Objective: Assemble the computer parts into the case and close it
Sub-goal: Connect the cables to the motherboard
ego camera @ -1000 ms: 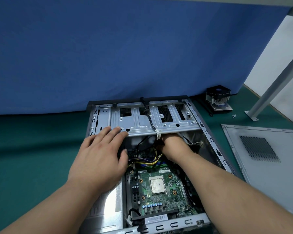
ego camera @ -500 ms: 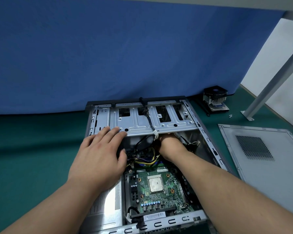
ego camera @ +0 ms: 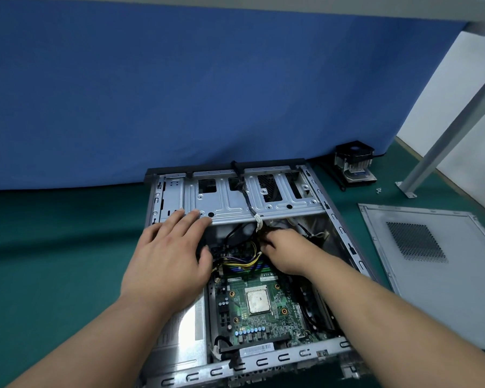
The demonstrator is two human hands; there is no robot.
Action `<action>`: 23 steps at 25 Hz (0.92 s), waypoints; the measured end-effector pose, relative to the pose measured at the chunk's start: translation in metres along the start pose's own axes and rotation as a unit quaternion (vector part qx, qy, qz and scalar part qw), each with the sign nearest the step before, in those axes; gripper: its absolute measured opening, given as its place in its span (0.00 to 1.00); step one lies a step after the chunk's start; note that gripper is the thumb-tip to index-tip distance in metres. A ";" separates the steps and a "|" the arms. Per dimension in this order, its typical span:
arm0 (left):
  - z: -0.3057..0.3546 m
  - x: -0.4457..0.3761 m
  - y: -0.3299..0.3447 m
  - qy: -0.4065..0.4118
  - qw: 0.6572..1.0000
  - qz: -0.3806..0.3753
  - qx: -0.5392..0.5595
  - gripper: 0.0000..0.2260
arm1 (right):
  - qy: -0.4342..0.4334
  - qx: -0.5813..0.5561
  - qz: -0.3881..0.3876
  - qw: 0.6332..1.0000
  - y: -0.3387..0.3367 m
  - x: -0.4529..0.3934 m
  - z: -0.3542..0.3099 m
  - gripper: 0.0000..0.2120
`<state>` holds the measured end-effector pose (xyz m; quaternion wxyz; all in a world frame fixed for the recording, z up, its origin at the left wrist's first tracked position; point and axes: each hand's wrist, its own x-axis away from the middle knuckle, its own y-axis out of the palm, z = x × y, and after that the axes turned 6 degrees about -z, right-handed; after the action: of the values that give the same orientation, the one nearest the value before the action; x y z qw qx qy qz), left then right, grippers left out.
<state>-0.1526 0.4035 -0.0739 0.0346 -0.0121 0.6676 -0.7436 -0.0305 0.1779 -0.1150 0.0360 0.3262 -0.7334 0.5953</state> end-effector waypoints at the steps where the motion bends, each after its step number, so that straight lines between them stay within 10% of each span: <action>1: 0.000 0.000 0.000 0.000 1.000 -0.001 0.000 0.29 | -0.020 0.033 -0.007 0.999 -0.004 0.012 -0.001 0.13; 8: 0.000 0.000 -0.005 0.000 1.000 -0.018 0.016 0.28 | -0.104 0.158 0.229 0.955 -0.055 0.065 0.032 0.10; 23: 0.004 0.001 -0.018 -0.005 0.998 -0.063 0.025 0.28 | 0.014 0.100 0.177 0.979 -0.053 0.061 0.035 0.40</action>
<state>-0.1538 0.4017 -0.0558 -0.0086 -0.0571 0.6465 -0.7608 -0.0389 0.1160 -0.0529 -0.0921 0.1849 -0.7156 0.6673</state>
